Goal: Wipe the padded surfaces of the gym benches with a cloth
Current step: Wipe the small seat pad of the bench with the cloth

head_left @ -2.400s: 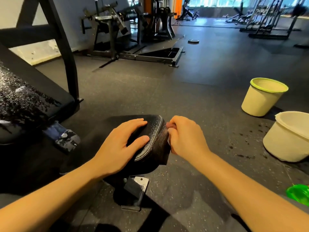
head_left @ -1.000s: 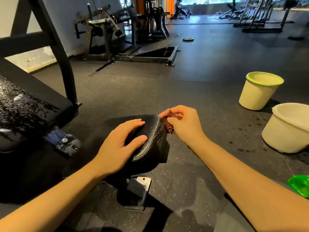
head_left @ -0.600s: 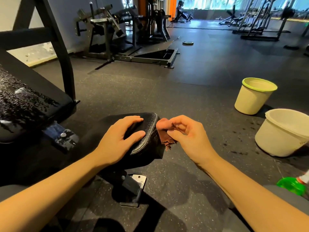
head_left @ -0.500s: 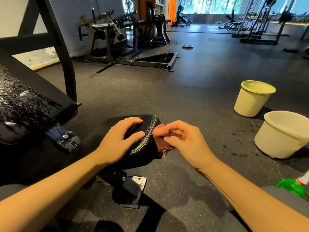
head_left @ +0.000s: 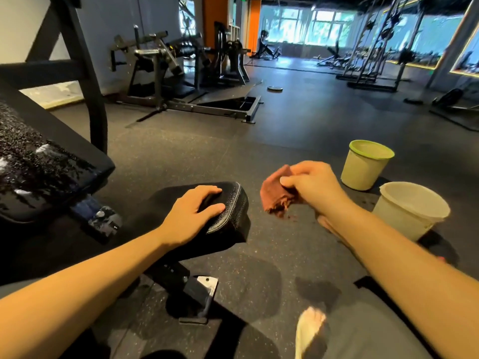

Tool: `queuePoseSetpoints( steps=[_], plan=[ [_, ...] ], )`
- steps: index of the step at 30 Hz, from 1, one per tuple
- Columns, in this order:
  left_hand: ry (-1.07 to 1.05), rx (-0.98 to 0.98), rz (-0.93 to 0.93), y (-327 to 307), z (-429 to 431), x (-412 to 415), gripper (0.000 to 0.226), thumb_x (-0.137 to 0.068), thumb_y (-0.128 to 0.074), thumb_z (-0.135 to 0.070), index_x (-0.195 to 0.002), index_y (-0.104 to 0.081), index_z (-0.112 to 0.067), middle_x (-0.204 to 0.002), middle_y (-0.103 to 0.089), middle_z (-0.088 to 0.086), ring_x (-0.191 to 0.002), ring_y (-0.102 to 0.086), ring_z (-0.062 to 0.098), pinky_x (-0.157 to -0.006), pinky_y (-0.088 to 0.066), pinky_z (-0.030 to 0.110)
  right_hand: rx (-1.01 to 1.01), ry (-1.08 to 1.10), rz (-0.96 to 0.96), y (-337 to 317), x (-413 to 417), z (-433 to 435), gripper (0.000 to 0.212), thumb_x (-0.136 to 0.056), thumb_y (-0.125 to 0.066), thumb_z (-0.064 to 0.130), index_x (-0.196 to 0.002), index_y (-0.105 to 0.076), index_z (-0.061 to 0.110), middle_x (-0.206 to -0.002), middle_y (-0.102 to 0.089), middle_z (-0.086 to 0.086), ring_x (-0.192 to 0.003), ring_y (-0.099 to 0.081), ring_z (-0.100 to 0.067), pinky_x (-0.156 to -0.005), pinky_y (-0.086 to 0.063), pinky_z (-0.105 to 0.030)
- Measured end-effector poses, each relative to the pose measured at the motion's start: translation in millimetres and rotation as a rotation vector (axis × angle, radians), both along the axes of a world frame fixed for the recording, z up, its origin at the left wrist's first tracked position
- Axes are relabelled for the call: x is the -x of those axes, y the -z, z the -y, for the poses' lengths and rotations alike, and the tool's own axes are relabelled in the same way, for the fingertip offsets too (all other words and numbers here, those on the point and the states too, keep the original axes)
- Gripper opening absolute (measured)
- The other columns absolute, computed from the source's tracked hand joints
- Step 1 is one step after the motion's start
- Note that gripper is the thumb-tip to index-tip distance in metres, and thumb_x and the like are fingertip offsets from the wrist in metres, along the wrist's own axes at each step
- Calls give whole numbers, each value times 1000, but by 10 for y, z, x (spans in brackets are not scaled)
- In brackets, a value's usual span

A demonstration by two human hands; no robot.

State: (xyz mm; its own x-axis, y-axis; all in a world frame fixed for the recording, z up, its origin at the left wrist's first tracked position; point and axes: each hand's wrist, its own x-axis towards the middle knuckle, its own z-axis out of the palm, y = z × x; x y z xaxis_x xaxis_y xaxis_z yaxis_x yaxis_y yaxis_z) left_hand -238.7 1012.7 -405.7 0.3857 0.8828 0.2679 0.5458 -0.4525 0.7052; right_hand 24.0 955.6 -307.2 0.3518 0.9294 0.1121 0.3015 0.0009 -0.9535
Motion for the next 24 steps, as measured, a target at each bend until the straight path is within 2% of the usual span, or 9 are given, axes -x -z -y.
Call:
queuePoseSetpoints(
  steps=[3,5,7,10,13,16,19,22,24],
  plan=[
    [10,2,-12,-26,10,-6,62,-85,-47,-74,-138,-54,-41,-136,-54,-26,-126,-48,-1,-112,-37,36,36,24,127,47,169,-233,13,-84,-69,3,-95,-70,-4,-93,-70,-17,-87,-67,-27,-84,-56,-52],
    [13,3,-9,-27,23,-8,63,-85,-47,-73,-139,-54,-40,-137,-54,-26,-126,-47,-2,-111,-37,33,93,-29,90,240,290,-371,20,-86,-65,2,-98,-63,-14,-86,-63,-24,-78,-61,-26,-81,-55,-56],
    [11,7,6,-16,14,-8,61,-85,-50,-71,-138,-55,-40,-136,-53,-29,-127,-47,-4,-111,-37,31,109,-79,33,379,315,-462,13,-89,-60,-1,-94,-66,-11,-82,-64,-21,-74,-60,-23,-71,-56,-47],
    [12,57,40,-19,-19,-2,57,-85,-57,-65,-137,-56,-41,-136,-53,-29,-131,-46,-3,-111,-36,28,61,-220,-90,434,236,-415,29,-93,-53,-9,-99,-76,9,-96,-78,-2,-88,-74,-21,-78,-62,-35],
    [16,125,101,-48,-28,4,57,-83,-63,-59,-136,-59,-37,-137,-56,-22,-134,-48,5,-111,-36,30,-42,-461,-96,454,195,-149,38,-92,-48,-18,-105,-74,7,-98,-79,2,-88,-74,-12,-73,-59,-23],
    [26,147,104,-106,-48,-1,58,-82,-66,-50,-135,-62,-28,-139,-59,-17,-134,-50,4,-112,-36,21,-76,-716,-101,488,166,11,42,-89,-48,-23,-105,-74,5,-106,-77,-3,-95,-72,-13,-78,-56,-22],
    [-12,222,127,-229,-38,-20,48,-83,-66,-34,-130,-68,-24,-135,-64,-17,-125,-58,-1,-101,-41,11,49,-893,-225,437,59,10,36,-85,-49,-20,-105,-73,-3,-102,-78,-7,-94,-72,-13,-79,-51,-19],
    [-113,266,181,-275,29,-65,43,-82,-65,-33,-124,-71,-25,-132,-67,-19,-118,-61,-4,-95,-42,7,292,-853,-334,455,-17,-96,34,-80,-44,-8,-92,-75,-1,-91,-76,-6,-83,-66,-16,-70,-46,-25],
    [-174,260,177,-268,88,-124,45,-82,-65,-36,-125,-71,-25,-134,-65,-19,-121,-58,-6,-98,-40,5,351,-869,-319,435,-11,-160,24,-75,-53,2,-87,-74,2,-85,-73,-5,-78,-63,-16,-67,-44,-28]
  ],
)
